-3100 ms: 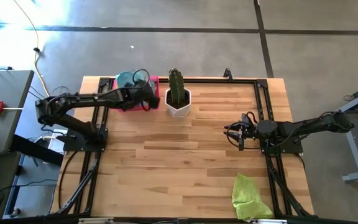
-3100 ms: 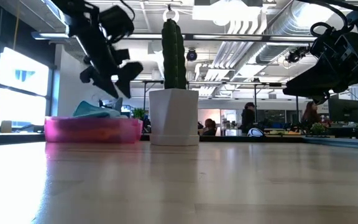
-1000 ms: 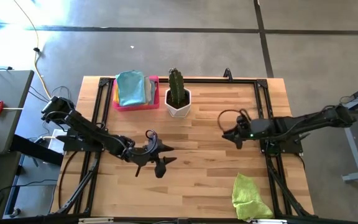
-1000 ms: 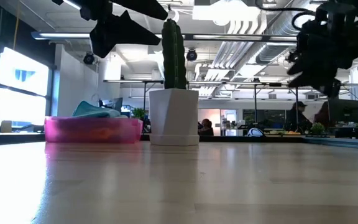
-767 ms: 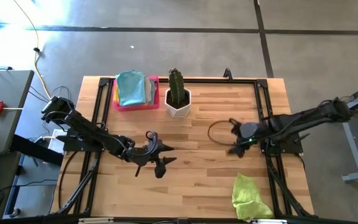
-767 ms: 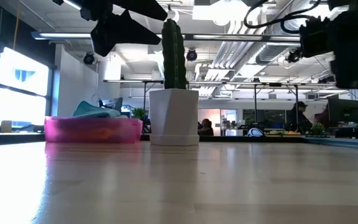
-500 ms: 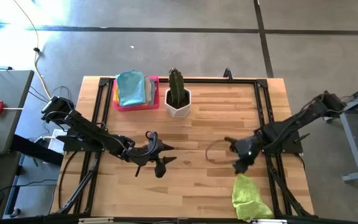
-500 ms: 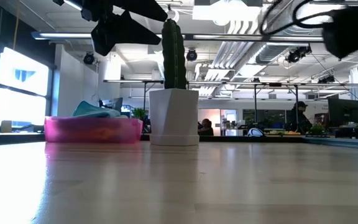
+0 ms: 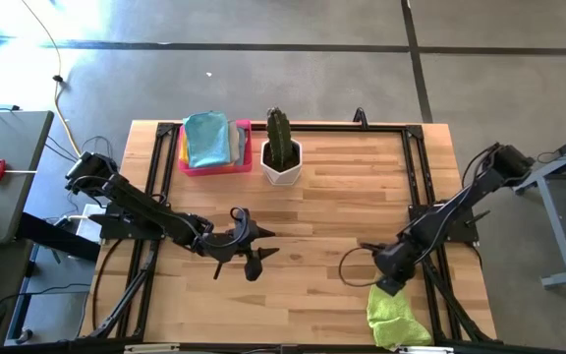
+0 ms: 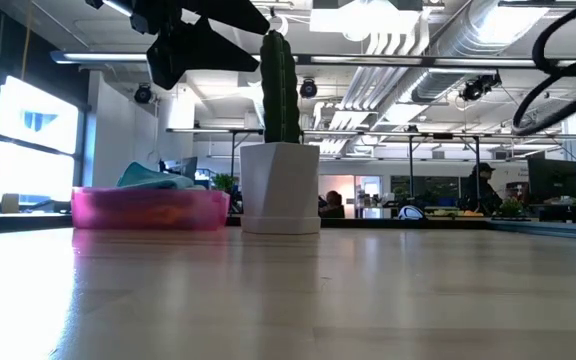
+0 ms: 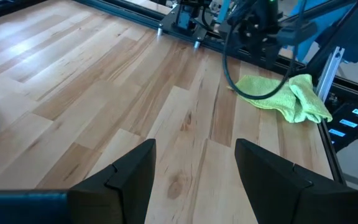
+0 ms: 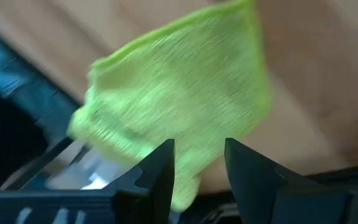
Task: Fold microfiber towels
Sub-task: Fold the green microfiber towel
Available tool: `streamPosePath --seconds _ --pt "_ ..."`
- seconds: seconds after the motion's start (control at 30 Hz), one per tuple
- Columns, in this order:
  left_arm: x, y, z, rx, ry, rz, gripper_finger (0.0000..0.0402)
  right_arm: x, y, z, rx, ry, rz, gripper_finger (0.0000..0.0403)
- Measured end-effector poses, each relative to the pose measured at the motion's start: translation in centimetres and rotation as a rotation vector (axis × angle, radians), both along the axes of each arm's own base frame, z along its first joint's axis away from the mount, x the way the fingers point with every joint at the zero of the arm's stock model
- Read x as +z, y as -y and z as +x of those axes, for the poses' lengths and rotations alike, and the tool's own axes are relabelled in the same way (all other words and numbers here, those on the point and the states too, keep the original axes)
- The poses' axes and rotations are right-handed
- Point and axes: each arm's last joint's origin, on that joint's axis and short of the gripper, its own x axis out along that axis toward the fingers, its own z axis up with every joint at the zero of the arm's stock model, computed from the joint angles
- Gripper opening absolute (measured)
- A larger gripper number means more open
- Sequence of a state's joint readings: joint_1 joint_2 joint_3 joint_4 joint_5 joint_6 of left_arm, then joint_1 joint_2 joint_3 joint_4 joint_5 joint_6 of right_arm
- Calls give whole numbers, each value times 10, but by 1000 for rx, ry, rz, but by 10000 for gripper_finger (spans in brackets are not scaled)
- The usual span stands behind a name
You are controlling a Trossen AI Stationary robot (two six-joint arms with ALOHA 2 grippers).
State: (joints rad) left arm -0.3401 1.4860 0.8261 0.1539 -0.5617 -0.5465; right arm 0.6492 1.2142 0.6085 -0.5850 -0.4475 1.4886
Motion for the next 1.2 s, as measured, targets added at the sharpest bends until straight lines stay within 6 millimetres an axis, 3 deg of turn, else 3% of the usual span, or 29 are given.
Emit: streamPosePath --seconds 0.17,0.3,0.4,0.5,0.87,1.07,1.2 --pt "0 0 0 0 1 -1 209 -6 4 1 23 75 -139 133" --pt "0 0 0 9 6 -20 209 -3 -1 6 37 117 -61 133" --pt "0 0 0 10 6 -23 209 1 -11 5 74 78 88 133" --pt "0 1 0 8 6 -22 209 2 -20 6 86 123 117 133" --pt "-1 0 -1 -5 -12 15 209 -23 -71 9 234 203 246 133" --pt "-2 0 -1 -5 -27 25 209 -45 -74 5 312 258 90 133" --pt "-2 0 -1 -5 -28 25 209 -51 -71 17 414 503 -78 133"
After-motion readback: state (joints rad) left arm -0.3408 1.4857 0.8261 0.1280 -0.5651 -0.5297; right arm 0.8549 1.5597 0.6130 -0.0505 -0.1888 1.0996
